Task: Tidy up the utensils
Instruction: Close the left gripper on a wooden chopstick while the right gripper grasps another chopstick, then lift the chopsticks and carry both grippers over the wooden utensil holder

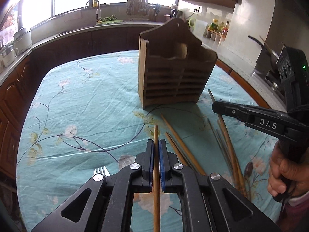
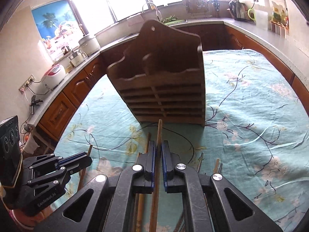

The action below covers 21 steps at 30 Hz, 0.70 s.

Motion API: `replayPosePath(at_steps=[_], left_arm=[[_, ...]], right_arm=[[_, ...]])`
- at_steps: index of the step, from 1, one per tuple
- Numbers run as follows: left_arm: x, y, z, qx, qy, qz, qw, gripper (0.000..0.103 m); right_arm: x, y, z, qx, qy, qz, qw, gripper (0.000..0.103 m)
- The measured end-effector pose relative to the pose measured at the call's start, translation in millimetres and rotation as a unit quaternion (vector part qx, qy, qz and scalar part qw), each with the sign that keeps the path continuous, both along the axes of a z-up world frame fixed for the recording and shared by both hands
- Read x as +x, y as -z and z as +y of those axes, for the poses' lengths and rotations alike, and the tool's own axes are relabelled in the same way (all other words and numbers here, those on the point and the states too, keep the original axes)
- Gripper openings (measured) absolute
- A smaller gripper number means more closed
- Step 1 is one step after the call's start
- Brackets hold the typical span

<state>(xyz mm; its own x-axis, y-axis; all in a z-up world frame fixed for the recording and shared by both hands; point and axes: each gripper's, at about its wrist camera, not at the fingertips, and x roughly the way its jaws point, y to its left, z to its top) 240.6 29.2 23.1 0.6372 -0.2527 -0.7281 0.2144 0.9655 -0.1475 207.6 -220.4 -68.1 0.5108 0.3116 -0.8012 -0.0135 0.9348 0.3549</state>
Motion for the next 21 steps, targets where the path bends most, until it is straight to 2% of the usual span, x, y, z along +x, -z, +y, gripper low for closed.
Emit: replayPosePath(at_steps=[5, 13, 21], left_arm=[[-33.4, -34.1, 18.1, -0.034, -0.010, -0.043, 0.9984, 0.003], [-81.0, -66.9, 42.8, -0.070, -0.019, -0.100, 0.9923, 0.003], [-101.1, -74.3, 50.3, -0.080, -0.033, -0.135, 0.9871, 0.003]], right_arm=[[-16.0, -43.0, -1.7, 0.007, 0.007, -0.042, 0.999, 0.005], [-33.9, -90.7, -4.9, 0.010, 0.023, -0.101, 0.995, 0.005], [-40.3, -105.5, -15.2, 0.010, 0.038, -0.131, 0.991, 0.005]])
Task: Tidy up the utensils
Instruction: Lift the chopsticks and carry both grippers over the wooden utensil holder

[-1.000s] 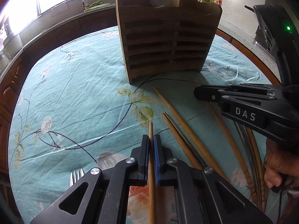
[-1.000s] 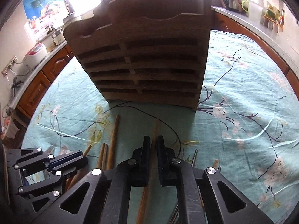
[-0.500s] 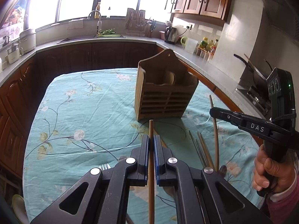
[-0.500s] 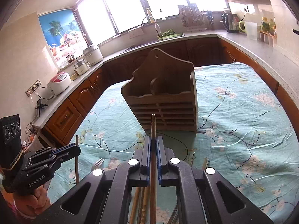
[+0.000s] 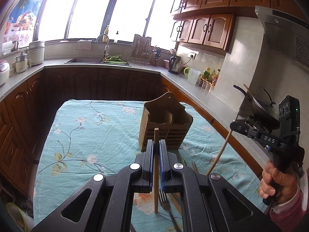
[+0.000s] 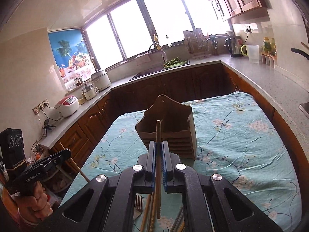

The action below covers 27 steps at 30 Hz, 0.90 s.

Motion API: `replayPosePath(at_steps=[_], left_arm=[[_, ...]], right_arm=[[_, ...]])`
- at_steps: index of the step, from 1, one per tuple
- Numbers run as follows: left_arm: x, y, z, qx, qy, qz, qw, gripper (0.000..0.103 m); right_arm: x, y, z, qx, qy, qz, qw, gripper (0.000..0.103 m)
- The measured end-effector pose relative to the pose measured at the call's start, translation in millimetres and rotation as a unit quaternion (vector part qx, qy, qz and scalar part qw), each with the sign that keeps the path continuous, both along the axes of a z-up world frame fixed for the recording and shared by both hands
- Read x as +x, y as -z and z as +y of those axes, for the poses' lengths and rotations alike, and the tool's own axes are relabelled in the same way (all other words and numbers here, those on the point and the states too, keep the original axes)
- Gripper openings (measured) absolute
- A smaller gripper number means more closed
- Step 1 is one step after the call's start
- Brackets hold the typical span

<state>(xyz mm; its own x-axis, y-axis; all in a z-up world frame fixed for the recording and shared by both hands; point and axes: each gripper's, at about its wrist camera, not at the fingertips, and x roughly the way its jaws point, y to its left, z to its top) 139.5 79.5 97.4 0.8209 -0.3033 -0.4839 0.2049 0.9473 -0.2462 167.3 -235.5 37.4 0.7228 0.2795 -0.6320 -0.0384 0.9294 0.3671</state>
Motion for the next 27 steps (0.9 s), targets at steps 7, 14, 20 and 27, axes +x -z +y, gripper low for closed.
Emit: replayPosePath(at_steps=[7, 14, 20, 27], left_arm=[[3.7, 0.2, -0.4, -0.006, -0.006, -0.007, 0.9999, 0.003], [8.1, -9.5, 1.3, -0.022, -0.014, -0.028, 0.9993, 0.003], [23.5, -25.3, 3.7, -0.030, -0.025, -0.067, 0.9970, 0.003], [59.9, -41.9, 8.6, -0.053, -0.034, -0.106, 0.9923, 0.003]], right_arm=[[2.7, 1.5, -3.7, 0.000, 0.007, -0.004, 1.000, 0.005], [11.3, -3.0, -11.8, 0.004, 0.020, -0.018, 1.000, 0.005], [33.2, -17.3, -26.2, 0.016, 0.043, -0.044, 0.998, 0.005], [66.0, -49.0, -42.8, 0.016, 0.077, -0.099, 0.992, 0.005]])
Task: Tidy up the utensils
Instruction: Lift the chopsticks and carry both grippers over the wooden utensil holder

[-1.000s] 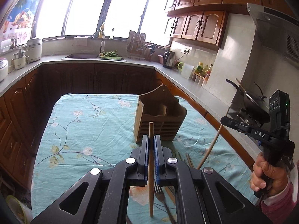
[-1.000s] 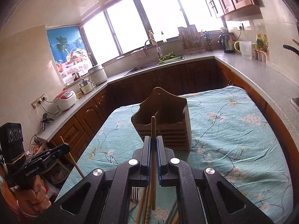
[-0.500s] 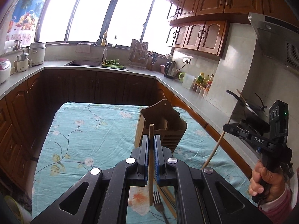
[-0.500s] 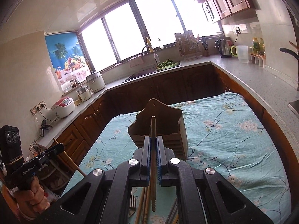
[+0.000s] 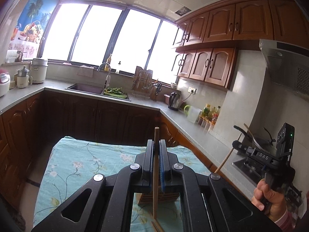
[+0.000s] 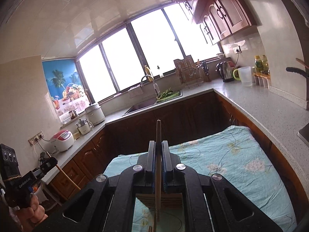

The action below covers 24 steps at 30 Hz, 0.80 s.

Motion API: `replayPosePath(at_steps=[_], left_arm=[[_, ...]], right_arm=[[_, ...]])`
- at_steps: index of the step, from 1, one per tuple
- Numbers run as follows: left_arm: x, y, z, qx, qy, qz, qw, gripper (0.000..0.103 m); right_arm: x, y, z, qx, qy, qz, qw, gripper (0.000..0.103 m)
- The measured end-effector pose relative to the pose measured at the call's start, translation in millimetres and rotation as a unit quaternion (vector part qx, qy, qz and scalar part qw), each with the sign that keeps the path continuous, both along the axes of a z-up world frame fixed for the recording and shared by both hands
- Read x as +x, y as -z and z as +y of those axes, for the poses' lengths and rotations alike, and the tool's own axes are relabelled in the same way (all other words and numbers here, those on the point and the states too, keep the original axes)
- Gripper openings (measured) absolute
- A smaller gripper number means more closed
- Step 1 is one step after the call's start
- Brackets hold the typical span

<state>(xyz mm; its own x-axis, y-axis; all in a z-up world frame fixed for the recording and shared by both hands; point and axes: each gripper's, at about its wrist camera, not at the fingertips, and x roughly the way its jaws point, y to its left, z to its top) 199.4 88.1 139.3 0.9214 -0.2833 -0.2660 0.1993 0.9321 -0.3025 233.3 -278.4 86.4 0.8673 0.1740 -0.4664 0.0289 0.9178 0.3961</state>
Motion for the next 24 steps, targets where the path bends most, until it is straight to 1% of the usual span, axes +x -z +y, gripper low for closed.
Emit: replayPosePath(at_steps=[4, 8, 10, 13, 15, 18, 21, 24], left_arm=[[28.1, -1.2, 0.1, -0.010, -0.007, -0.020, 0.9997, 0.003], [60.2, 11.2, -8.2, -0.011, -0.018, -0.032, 0.9993, 0.003], [78.7, 22.6, -13.7, -0.012, -0.025, -0.032, 0.9991, 0.003], [104.3, 46.3, -21.8, -0.016, -0.030, -0.024, 0.9992, 0.003], [116.4, 65.5, -29.4, -0.010, -0.035, -0.016, 0.9992, 0.003], [130.9, 85.8, -43.8, -0.008, -0.041, -0.009, 0.9991, 0.003], [144.8, 106.0, -51.8, -0.013, -0.047, 0.002, 0.9988, 0.003], [157.7, 116.6, -58.2, -0.018, -0.050, 0.016, 0.9985, 0.003]], right_arm=[[23.5, -11.5, -8.7, -0.005, 0.021, -0.023, 1.000, 0.005], [46.0, -4.0, -12.9, -0.007, 0.031, -0.030, 0.999, 0.005], [54.6, 6.7, -12.7, -0.002, 0.027, -0.033, 0.999, 0.006], [63.6, 27.8, -7.2, -0.013, 0.028, -0.030, 0.999, 0.006], [67.5, 44.6, -4.2, -0.017, 0.029, -0.021, 0.999, 0.006], [71.4, 69.3, -2.9, -0.014, 0.035, -0.006, 0.999, 0.006], [74.8, 89.5, -6.3, -0.001, 0.041, 0.009, 0.999, 0.006], [76.3, 104.4, -7.5, 0.009, 0.043, 0.020, 0.999, 0.006]])
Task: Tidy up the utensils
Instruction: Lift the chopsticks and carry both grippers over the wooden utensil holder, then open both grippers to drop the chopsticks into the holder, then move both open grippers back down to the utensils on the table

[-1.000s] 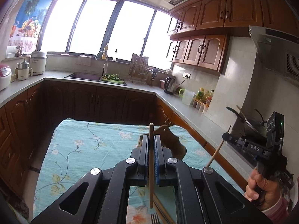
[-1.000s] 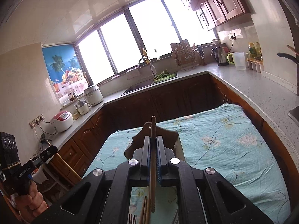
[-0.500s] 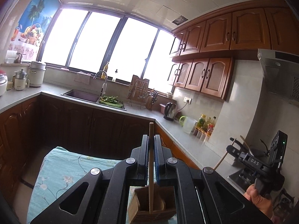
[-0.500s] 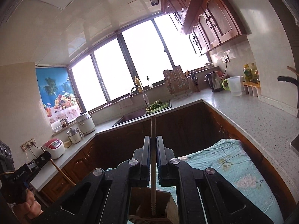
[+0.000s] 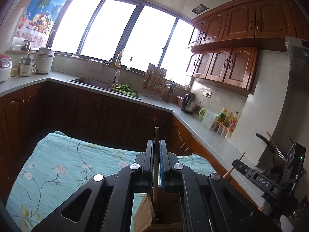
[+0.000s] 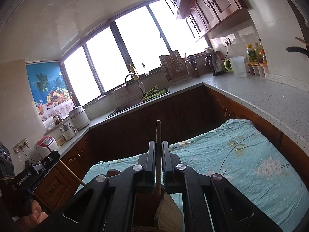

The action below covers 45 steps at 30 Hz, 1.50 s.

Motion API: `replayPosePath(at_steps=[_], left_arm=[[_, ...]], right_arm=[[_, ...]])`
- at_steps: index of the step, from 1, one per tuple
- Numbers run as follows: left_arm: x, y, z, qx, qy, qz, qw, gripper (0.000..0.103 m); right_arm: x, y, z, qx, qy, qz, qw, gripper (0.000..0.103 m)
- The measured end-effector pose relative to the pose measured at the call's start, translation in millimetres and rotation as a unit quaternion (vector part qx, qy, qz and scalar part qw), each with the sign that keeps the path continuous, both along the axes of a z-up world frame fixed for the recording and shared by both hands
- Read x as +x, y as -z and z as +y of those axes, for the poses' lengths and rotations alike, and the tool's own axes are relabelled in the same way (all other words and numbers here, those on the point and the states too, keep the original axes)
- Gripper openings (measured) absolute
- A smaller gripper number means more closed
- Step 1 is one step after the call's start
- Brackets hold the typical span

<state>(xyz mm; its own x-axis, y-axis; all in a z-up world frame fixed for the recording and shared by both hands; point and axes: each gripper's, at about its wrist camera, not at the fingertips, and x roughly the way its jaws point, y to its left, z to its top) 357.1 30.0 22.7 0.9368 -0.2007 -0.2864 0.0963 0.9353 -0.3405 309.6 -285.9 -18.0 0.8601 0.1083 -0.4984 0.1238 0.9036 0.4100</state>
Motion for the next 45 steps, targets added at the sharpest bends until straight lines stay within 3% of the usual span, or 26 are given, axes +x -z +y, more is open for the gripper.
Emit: replayPosePath(at_steps=[5, 15, 18, 20, 21, 22, 24, 31, 45], left_arm=[[13.0, 9.1, -4.3, 0.003, 0.002, 0.020, 0.9998, 0.004], [13.0, -3.0, 3.7, 0.010, 0.000, 0.026, 0.9996, 0.005], [13.0, -4.2, 5.2, 0.014, 0.002, 0.031, 0.9994, 0.006], [12.1, -6.8, 4.9, 0.017, 0.000, 0.039, 0.9991, 0.015], [11.1, -8.6, 5.4, 0.016, -0.006, 0.043, 0.9989, 0.033], [8.7, -11.0, 7.3, 0.013, -0.011, 0.046, 0.9988, 0.056], [-3.4, -16.3, 10.1, 0.009, -0.017, 0.039, 0.9990, 0.067], [-50.8, -23.2, 11.8, 0.014, -0.018, 0.043, 0.9988, 0.079], [-172.5, -12.7, 17.1, 0.019, 0.023, 0.078, 0.9965, 0.083]], right_arm=[[0.2, 8.6, -0.5, 0.003, 0.000, 0.007, 1.000, 0.006], [6.8, 9.1, -1.8, 0.002, -0.007, 0.022, 1.000, 0.006], [8.5, 8.8, -3.4, 0.008, -0.009, 0.028, 1.000, 0.012], [8.5, 9.6, -6.7, 0.019, -0.008, 0.036, 0.999, 0.031], [6.8, 9.3, -9.0, 0.026, -0.008, 0.034, 0.999, 0.058], [3.2, 7.7, -11.4, 0.032, -0.004, 0.029, 0.999, 0.075], [-7.0, 1.0, -15.2, 0.034, 0.006, 0.015, 0.999, 0.076], [-50.8, -19.9, -35.2, 0.059, 0.023, -0.007, 0.998, 0.095], [-157.4, -34.5, -26.4, 0.045, 0.001, 0.025, 0.999, 0.096]])
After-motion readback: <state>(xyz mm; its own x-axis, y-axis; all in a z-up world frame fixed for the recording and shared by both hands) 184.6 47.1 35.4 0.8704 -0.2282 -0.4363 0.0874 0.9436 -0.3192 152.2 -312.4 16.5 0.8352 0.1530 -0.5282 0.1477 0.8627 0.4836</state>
